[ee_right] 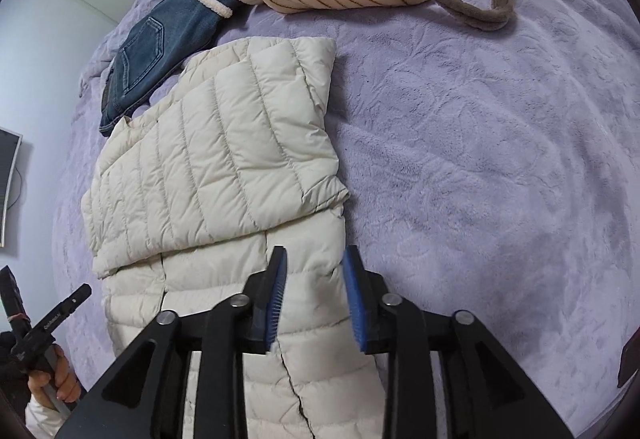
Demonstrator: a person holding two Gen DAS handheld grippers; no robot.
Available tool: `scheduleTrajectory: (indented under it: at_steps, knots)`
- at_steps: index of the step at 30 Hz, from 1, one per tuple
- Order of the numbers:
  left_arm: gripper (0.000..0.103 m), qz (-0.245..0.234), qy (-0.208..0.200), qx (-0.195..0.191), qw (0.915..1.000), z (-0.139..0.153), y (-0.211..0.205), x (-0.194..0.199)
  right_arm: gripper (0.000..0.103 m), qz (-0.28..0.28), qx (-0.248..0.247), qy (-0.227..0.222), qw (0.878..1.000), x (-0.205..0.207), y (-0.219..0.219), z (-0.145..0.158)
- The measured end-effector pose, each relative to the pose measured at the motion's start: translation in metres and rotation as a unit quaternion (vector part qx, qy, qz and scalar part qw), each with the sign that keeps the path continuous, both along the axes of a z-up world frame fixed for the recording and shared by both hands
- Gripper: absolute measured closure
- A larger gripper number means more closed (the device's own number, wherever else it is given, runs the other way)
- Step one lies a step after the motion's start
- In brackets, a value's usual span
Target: Fold large clothes
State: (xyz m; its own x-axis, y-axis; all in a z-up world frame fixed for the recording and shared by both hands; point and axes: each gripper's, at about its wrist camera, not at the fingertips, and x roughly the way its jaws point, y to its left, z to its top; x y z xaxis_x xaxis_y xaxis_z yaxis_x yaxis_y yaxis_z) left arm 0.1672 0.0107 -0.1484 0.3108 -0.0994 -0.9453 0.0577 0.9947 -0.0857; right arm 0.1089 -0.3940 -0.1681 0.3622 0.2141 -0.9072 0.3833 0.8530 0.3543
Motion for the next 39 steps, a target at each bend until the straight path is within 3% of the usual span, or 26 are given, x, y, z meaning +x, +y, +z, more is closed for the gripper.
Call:
scheduleTrajectory:
  at_steps: [1, 6, 8, 11, 12, 13, 15, 16, 27, 39]
  knots:
    - [0.007, 0.005, -0.012, -0.001, 0.9999, 0.005, -0.001, -0.007, 0.056, 0.001, 0.001, -0.001, 1.000, -0.003, 0.001, 0.003]
    - [0.007, 0.008, -0.007, 0.004, 0.9999, 0.013, -0.008, -0.032, 0.055, 0.016, 0.010, 0.002, 1.000, -0.019, 0.004, 0.013]
    - [0.007, 0.013, -0.008, 0.008, 0.9999, 0.017, -0.010, -0.042, 0.050, 0.021, 0.012, 0.004, 1.000, -0.025, 0.005, 0.016]
    - [0.007, 0.019, -0.011, 0.015, 0.9997, 0.022, -0.012, -0.056, 0.031, 0.029, 0.014, -0.004, 0.999, -0.033, 0.007, 0.022]
    - [0.007, 0.021, -0.011, 0.019, 0.9995, 0.024, -0.012, -0.061, 0.018, 0.031, 0.015, -0.009, 0.999, -0.036, 0.007, 0.025]
    - [0.007, 0.023, -0.011, 0.022, 0.9994, 0.025, -0.013, -0.065, 0.015, 0.033, 0.016, -0.015, 0.999, -0.039, 0.008, 0.027]
    - [0.006, 0.023, -0.013, 0.027, 0.9993, 0.028, -0.013, -0.074, 0.015, 0.038, 0.013, -0.021, 0.999, -0.045, 0.011, 0.031]
    - [0.000, 0.022, -0.013, 0.030, 0.9992, 0.029, -0.013, -0.077, 0.015, 0.043, 0.011, -0.021, 0.999, -0.047, 0.013, 0.033]
    - [0.000, 0.027, 0.006, 0.026, 0.9993, 0.025, 0.006, -0.105, 0.014, 0.043, 0.035, -0.016, 0.998, -0.085, 0.038, 0.038]
    - [0.000, 0.018, 0.029, 0.008, 0.9994, 0.006, 0.055, -0.147, 0.014, -0.063, 0.085, 0.038, 0.994, -0.161, 0.049, 0.005]
